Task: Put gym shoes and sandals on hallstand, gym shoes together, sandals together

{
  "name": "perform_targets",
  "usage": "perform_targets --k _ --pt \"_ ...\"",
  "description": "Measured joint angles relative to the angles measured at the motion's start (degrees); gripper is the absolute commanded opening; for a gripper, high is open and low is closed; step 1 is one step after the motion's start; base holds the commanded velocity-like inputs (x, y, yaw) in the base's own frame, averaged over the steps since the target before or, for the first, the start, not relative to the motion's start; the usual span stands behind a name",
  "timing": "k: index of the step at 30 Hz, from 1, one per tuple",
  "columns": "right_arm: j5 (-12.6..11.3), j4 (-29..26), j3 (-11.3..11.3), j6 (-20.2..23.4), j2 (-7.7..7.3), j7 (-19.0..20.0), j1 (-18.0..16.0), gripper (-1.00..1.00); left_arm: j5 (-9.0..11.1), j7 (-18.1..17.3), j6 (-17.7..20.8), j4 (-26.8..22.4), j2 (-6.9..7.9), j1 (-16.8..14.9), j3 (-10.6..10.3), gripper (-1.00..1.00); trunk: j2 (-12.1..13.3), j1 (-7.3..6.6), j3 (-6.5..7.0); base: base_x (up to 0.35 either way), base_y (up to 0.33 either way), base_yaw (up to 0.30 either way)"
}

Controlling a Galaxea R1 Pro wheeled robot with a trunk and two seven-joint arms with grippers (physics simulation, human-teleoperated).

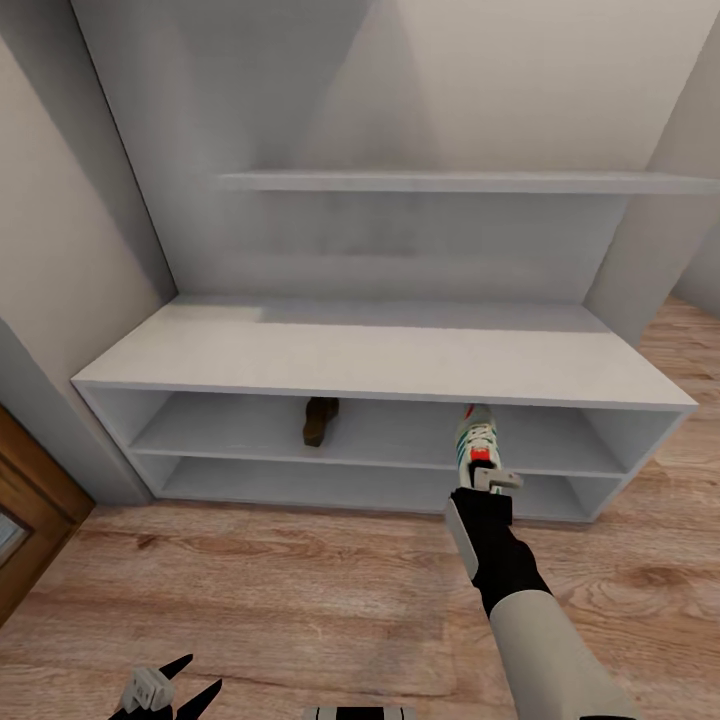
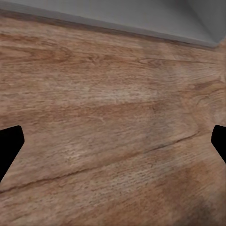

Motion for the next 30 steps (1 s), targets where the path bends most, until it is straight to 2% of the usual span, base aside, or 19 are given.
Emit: perform_targets --k 7,22,30 --pt "0.0 0.1 -0.1 0.0 0.0 0.0 0.0 -1.0 0.0 0.0 0.0 0.0 0.0 0.0 0.0 1.0 0.0 -0.02 0.0 0.084 0.0 0.0" --pt "0.0 0.6 -0.1 -0.1 0.0 0.0 0.0 -1.0 0.0 0.0 0.0 0.0 0.0 0.0 0.0 1.0 0.0 -0.02 0.0 0.287 0.0 0.0" --pt "0.0 0.6 -0.1 -0.1 0.0 0.0 0.0 -1.0 0.0 -0.2 0.0 0.0 0.0 0.0 0.0 1.0 0.0 0.0 0.0 0.075 0.0 0.0"
